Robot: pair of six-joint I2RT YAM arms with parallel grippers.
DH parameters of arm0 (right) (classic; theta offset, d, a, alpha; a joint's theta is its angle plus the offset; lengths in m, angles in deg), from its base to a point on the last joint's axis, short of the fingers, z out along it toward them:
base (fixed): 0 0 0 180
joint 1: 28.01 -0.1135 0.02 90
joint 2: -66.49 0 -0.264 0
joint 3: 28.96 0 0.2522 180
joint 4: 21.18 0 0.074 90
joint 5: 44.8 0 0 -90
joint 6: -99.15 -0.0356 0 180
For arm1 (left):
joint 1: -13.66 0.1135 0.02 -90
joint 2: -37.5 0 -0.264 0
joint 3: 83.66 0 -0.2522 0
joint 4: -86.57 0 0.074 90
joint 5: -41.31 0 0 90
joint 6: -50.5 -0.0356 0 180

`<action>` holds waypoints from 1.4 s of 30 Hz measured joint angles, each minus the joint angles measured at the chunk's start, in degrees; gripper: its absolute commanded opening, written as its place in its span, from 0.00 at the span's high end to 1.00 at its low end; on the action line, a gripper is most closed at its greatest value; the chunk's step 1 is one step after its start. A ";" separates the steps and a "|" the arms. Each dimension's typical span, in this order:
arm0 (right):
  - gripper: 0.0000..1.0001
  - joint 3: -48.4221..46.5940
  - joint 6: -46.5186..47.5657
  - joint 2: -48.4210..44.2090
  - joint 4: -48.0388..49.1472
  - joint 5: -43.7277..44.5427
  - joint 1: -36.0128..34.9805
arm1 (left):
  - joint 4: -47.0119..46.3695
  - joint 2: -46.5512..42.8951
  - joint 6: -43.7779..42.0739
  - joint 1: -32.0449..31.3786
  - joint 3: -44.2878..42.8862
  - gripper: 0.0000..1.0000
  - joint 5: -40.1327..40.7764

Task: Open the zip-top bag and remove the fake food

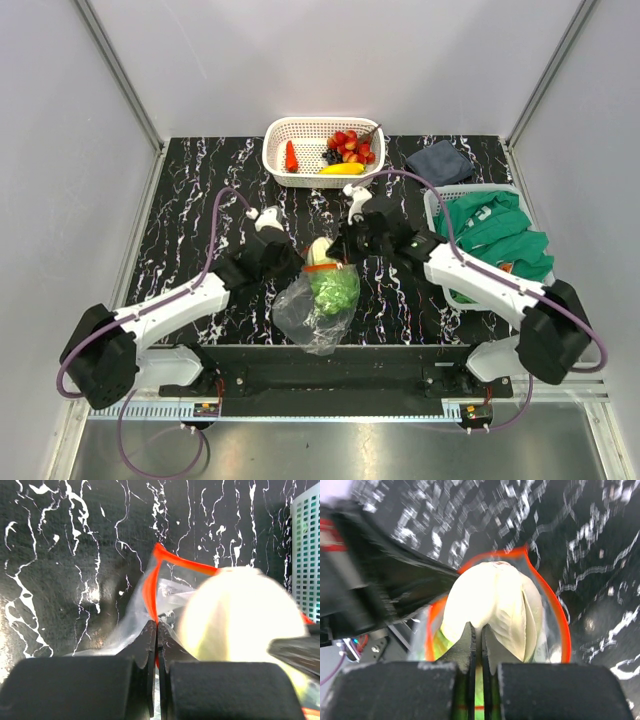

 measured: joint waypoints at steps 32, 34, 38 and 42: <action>1.00 -16.00 0.11 12.00 24.24 5.07 -0.35 | 9.86 -11.37 -5.01 -1.18 -2.38 1.00 -15.10; 1.00 -19.47 -0.90 13.31 23.80 5.29 -0.35 | 11.74 -11.32 -5.11 -1.18 -3.32 1.00 -13.22; 1.00 -25.40 -2.73 16.11 22.82 6.25 0.09 | 17.11 -13.18 -5.16 -1.29 -4.98 1.00 -6.43; 1.00 -32.76 -4.72 20.20 21.68 6.12 2.45 | 24.06 -18.95 -5.42 -1.33 -5.97 1.00 1.31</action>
